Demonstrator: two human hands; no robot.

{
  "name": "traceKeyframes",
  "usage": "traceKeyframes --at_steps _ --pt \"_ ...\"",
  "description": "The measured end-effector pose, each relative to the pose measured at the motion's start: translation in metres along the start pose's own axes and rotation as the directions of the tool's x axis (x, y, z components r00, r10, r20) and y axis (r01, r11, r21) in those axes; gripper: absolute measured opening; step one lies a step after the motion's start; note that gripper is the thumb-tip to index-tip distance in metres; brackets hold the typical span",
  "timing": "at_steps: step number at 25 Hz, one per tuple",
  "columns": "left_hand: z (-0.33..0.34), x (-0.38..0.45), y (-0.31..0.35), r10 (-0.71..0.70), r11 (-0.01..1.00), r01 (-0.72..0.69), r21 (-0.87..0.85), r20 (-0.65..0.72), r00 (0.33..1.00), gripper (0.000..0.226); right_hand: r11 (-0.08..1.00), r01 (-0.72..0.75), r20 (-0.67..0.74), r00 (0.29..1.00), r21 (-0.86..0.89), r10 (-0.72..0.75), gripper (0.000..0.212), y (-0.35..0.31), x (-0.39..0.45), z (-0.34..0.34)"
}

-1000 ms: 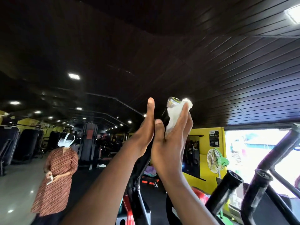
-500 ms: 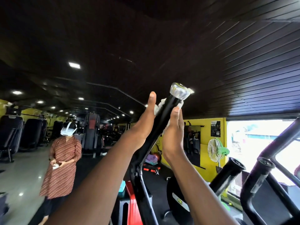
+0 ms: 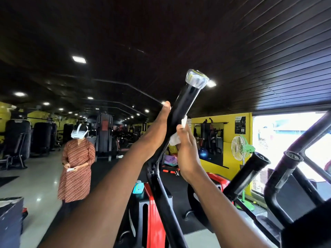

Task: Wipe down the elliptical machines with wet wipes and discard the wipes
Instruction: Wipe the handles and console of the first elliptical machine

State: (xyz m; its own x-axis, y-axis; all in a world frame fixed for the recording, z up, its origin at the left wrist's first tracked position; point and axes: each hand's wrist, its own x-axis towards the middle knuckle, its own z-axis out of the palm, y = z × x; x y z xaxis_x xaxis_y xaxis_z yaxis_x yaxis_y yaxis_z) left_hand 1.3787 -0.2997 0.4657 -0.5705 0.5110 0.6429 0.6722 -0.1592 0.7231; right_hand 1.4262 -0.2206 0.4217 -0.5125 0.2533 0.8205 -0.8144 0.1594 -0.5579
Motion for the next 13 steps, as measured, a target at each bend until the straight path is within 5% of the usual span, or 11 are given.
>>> traceKeyframes --at_steps 2,5,9,13 --pt "0.003 -0.002 0.004 0.005 1.000 -0.005 0.009 0.003 1.000 0.063 0.995 0.040 -0.075 0.997 0.088 -0.033 0.032 -0.010 0.013 -0.005" --pt "0.004 -0.005 0.003 -0.005 0.999 0.007 0.043 -0.038 0.999 0.060 0.996 0.080 0.015 0.997 0.050 -0.081 0.031 -0.004 0.005 0.009" --pt "0.004 -0.007 -0.003 -0.092 0.993 0.099 0.064 -0.107 0.990 0.074 0.989 -0.097 0.073 0.992 -0.108 0.105 0.031 0.028 -0.013 0.003" --pt "0.005 -0.007 -0.011 -0.061 0.998 0.063 0.020 -0.106 0.993 0.067 0.994 0.028 -0.069 0.997 0.102 -0.021 0.031 0.015 0.006 -0.004"
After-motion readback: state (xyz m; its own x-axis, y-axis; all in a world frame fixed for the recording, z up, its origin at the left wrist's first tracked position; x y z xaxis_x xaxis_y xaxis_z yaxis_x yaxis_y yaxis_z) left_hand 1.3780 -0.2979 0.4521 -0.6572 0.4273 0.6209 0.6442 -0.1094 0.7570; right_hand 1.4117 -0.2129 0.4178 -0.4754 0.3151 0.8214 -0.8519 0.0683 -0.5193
